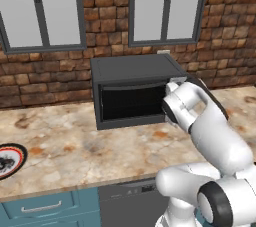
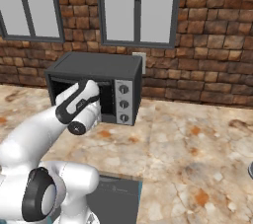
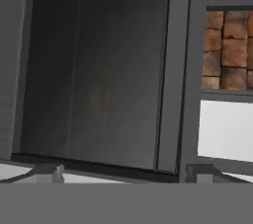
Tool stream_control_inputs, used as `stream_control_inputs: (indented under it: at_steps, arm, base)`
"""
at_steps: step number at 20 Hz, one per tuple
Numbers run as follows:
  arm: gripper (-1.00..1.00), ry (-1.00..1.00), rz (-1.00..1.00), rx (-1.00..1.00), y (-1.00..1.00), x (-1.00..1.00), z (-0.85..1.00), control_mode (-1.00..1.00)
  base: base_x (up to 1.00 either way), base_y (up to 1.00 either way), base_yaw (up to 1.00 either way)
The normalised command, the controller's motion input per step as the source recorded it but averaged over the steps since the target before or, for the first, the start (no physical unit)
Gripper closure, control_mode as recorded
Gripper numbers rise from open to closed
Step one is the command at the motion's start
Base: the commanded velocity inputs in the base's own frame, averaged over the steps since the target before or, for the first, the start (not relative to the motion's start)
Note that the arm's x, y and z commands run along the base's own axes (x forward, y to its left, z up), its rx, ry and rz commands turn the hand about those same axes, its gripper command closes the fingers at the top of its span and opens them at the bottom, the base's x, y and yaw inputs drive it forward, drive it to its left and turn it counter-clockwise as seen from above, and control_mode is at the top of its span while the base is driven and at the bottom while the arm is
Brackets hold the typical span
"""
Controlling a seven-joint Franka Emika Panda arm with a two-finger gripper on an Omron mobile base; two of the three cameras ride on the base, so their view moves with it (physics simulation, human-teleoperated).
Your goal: Pick up the bagel from the plate, place it on the toaster oven rack, close the door, and set the timer.
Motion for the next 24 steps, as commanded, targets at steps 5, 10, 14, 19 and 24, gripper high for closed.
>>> stream_control_inputs:
  at_steps: [5, 10, 14, 19, 24]
  arm:
    - [-1.0, 0.32, -0.21, 0.05, -0.87, -0.6, 0.42, -1.0]
    - [-1.0, 0.19, -0.17, -0.11, -0.68, -0.18, 0.27, -1.0]
    - [-1.0, 0.17, -0.15, -0.23, -0.6, 0.0, 0.38, -1.0]
    - [-1.0, 0.26, -0.11, -0.33, -0.54, 0.0, 0.47, -1.0]
    - [-1.0, 0.31, -0.06, -0.51, -0.45, 0.0, 0.48, -1.0]
  base:
    - [0.0, 0.0, 0.0]
    - [0.0, 0.0, 0.0]
    - [0.0, 0.0, 0.0]
    - [0.0, 0.0, 0.0]
    - [0.0, 0.0, 0.0]
